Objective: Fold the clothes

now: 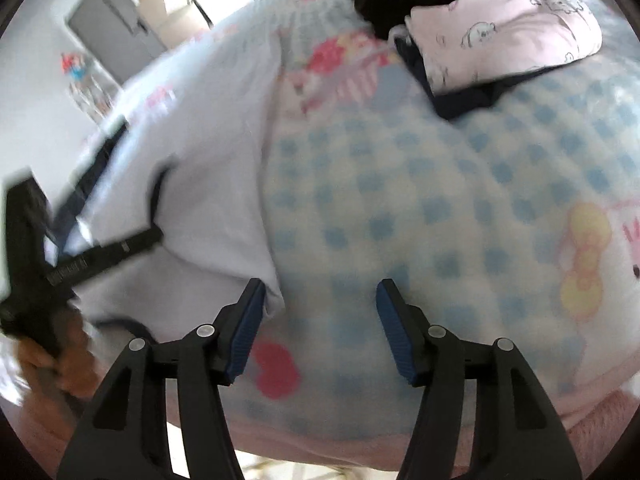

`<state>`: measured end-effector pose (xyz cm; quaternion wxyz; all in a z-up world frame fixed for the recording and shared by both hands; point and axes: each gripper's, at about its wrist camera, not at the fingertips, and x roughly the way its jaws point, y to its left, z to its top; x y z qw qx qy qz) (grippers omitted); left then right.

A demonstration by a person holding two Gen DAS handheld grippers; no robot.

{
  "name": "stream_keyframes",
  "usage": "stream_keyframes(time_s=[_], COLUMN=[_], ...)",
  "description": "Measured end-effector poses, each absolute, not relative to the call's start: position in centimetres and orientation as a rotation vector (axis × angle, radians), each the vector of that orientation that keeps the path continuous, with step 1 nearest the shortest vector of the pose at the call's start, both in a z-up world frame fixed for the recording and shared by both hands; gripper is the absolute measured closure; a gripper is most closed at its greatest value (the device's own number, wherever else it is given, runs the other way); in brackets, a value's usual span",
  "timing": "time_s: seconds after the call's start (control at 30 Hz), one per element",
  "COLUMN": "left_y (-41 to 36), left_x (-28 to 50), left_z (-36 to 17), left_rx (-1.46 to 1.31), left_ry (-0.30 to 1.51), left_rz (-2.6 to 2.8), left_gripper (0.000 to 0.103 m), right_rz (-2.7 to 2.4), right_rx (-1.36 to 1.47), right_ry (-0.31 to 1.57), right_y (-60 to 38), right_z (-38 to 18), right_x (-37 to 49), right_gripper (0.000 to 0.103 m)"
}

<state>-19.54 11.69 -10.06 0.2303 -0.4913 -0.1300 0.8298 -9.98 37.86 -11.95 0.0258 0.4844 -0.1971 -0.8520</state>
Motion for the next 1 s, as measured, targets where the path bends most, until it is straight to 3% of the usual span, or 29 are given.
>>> stream_keyframes(time_s=[0.03,0.17,0.23,0.37,0.5,0.73,0.9,1.0], left_y=[11.4,11.4,12.0,13.7,16.1,18.1,18.9,19.5], left_x=[-20.1,-23.1,-23.8,-23.3,-21.5,-19.4,-19.2,-19.4], left_z=[-9.7,-10.0,-10.9,-12.4,-11.9,-10.2,-11.0,-10.7], left_rx=[-1.331,-1.350,-1.395,-1.465,-1.383,-1.247,-1.285,-1.260], left_ry=[-0.383,-0.520,-0.508,-0.305,-0.066,0.081,0.218,0.291], left_rz=[2.285,2.241,2.224,2.215,2.185,2.187,2.218,2.212], left_gripper=[0.072,0.072,0.072,0.072,0.072,0.072,0.072,0.072], right_rz=[-2.625,-2.693,-2.659,-2.563,-2.537,-2.521,-2.505,-2.474], right_rx=[1.464,1.440,1.466,1.493,1.457,1.206,1.445,1.485], right_ry=[-0.654,-0.393,-0.359,-0.360,-0.537,-0.694,-0.552,-0.636], right_y=[38.2,36.2,35.2,33.8,34.0,35.7,34.4,35.8], right_z=[-11.4,-9.0,-9.7,-11.6,-13.5,-11.3,-13.7,-14.4], right_x=[-10.2,-15.5,-17.6,-19.8,-19.8,-19.5,-20.1,-19.4], right_gripper=[0.044,0.041,0.041,0.042,0.042,0.039,0.039,0.039])
